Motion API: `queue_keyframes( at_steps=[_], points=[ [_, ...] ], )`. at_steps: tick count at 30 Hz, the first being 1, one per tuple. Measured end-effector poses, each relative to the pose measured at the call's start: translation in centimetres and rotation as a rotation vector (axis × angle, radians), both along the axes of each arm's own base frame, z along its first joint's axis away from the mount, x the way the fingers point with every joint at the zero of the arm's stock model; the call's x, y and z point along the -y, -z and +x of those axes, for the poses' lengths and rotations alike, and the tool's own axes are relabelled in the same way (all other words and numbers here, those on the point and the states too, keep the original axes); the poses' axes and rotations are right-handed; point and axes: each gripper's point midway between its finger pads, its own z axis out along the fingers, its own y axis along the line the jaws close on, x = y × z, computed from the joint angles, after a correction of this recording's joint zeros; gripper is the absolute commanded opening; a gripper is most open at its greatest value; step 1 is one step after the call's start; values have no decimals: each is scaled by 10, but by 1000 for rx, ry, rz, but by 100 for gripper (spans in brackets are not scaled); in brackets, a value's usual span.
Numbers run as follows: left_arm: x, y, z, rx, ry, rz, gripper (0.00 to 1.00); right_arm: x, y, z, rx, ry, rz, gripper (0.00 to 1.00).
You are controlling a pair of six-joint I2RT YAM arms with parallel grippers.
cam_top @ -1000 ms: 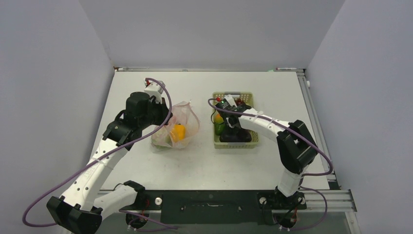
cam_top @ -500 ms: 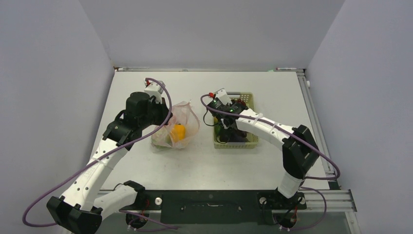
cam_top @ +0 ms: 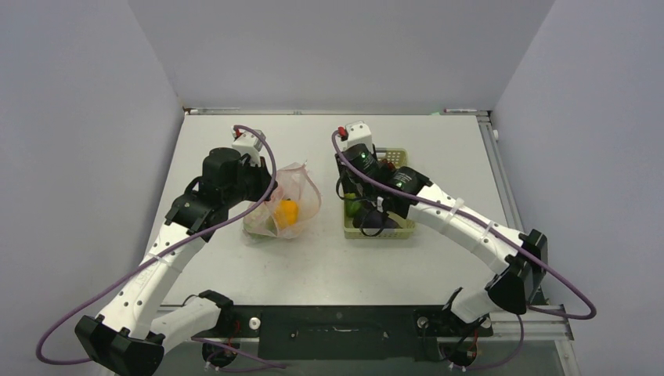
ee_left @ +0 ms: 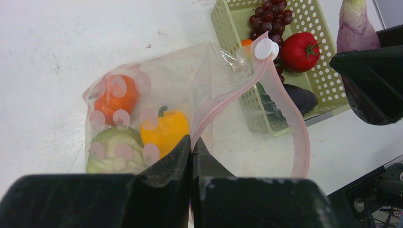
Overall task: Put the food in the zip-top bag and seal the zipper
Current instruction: Place the fake vegetable in the zipper food storage bag.
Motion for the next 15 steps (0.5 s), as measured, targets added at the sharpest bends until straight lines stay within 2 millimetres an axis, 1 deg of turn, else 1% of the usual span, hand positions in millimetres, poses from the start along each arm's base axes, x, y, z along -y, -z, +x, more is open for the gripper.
queue_keyframes(
  at_steps=[2,6,15],
  points=[
    [0,0,0,0,0,0,0,-14,-13,-5,15,-37,82,19],
    [0,0,0,-2,-3,-2,0,-44,-36,-17,43,-107,229,18],
    [0,0,0,-3,-7,-5,0,-106,-77,-50,105,-250,518,17]
  ],
)
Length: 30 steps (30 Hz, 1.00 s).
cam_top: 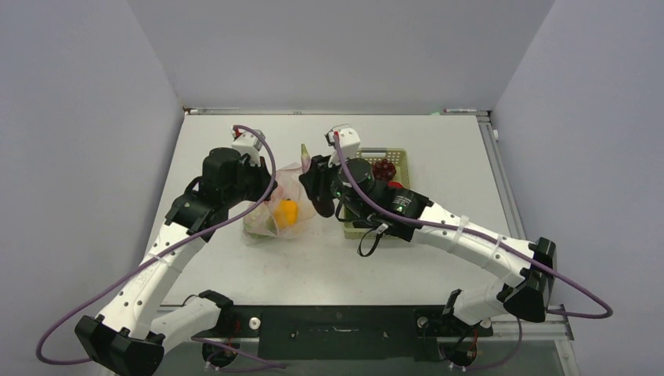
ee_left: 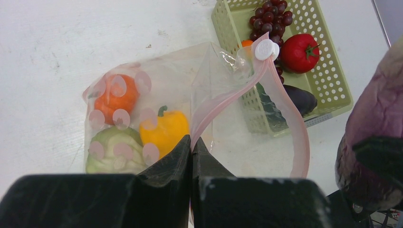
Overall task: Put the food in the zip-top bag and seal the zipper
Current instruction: Place the fake vegetable in the zipper food storage bag.
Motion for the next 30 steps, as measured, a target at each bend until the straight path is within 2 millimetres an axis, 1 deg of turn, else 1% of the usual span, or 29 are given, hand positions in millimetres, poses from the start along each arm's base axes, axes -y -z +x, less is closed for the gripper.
queue_keyframes(
  at_steps=[5,9,15,22,27,30],
  points=[
    [0,2,0,-5,-5,-5,0,-25,-14,-14,20,-36,135,17],
    [0,2,-1,-8,-13,-13,0,-35,-23,-18,33,-22,224,17],
    [0,-1,-3,-3,-20,-30,0,-37,-29,-15,56,50,335,16],
    [-2,-2,-2,1,-43,-59,0,-28,-9,-10,73,172,409,15],
    [-2,-4,0,1,-51,-81,0,-32,-19,-13,106,239,492,15],
    [-3,-5,2,2,-55,-92,0,-36,-19,-15,127,279,528,16]
  ],
)
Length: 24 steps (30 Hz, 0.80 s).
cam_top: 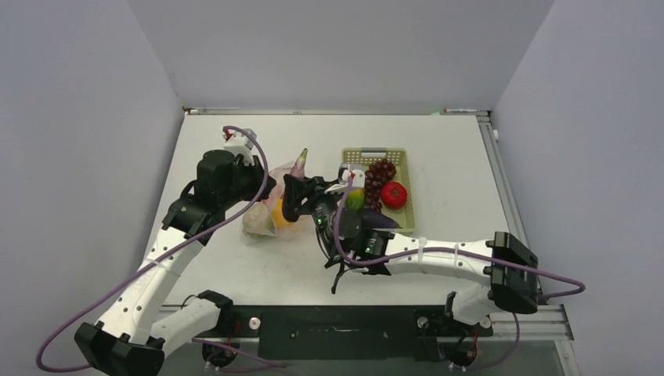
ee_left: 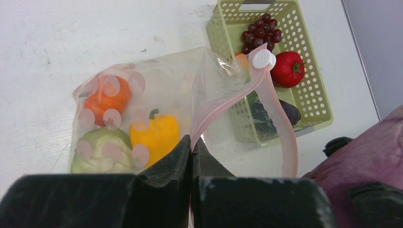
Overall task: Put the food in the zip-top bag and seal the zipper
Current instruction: Place the fake vegetable in the zipper food storage bag.
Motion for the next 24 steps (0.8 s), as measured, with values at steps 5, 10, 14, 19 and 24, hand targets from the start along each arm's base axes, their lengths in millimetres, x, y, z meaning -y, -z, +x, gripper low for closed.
queue_keyframes(
  at_steps=[5,10,14,19,24],
  points=[
    [1,0,-1,-5,4,-11,0,-7,16,3,4,75,-4,19],
    [2,-1,-1,-6,7,-15,0,-10,32,8,3,126,-33,21],
    [2,-1,-1,-3,7,-17,0,-12,42,9,-3,150,-51,24],
    [0,-1,1,-3,1,-18,0,-14,46,7,-9,154,-53,35],
    [-1,-1,1,-3,-2,-19,0,-19,46,2,-17,141,-39,49]
  ],
)
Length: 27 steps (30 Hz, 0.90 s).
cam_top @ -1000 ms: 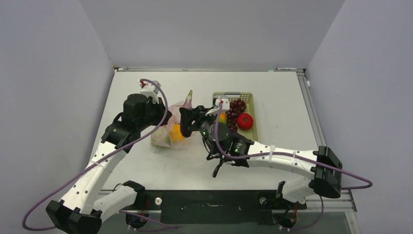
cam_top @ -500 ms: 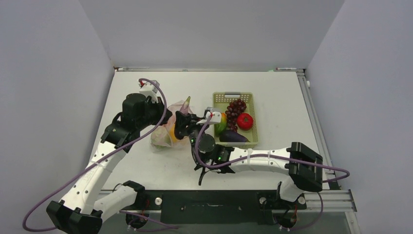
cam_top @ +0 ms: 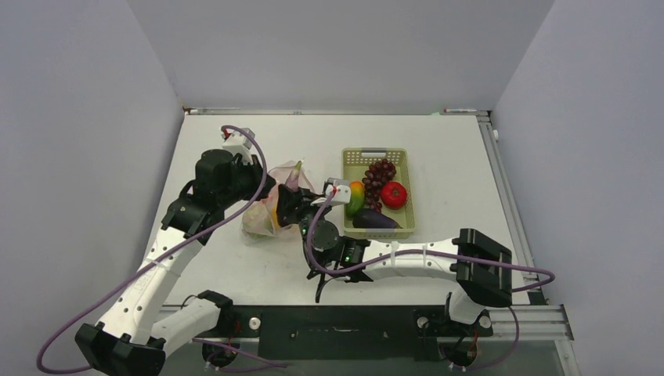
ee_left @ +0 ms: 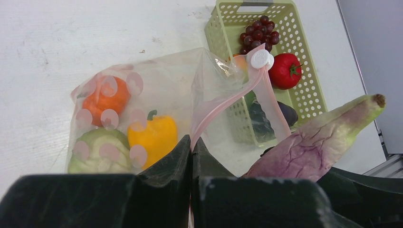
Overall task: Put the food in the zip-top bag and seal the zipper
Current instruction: Place the fake vegetable in the zipper food storage bag.
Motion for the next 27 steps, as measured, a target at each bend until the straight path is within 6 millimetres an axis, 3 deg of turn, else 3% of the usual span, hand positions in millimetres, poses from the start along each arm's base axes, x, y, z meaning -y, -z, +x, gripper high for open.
queue_keyframes(
  at_steps=[6,8,18,27],
  points=[
    [0,0,0,1,2,-2,0,-4,0,-2,-11,-10,17,74],
    [0,-1,0,2,2,-2,0,-4,2,-3,-15,-15,11,78],
    [-1,-1,0,3,-2,-3,0,-4,8,-4,-24,-26,-35,80],
    [-2,-1,0,3,-5,-3,0,13,-12,-8,-9,-24,-75,80]
  ],
)
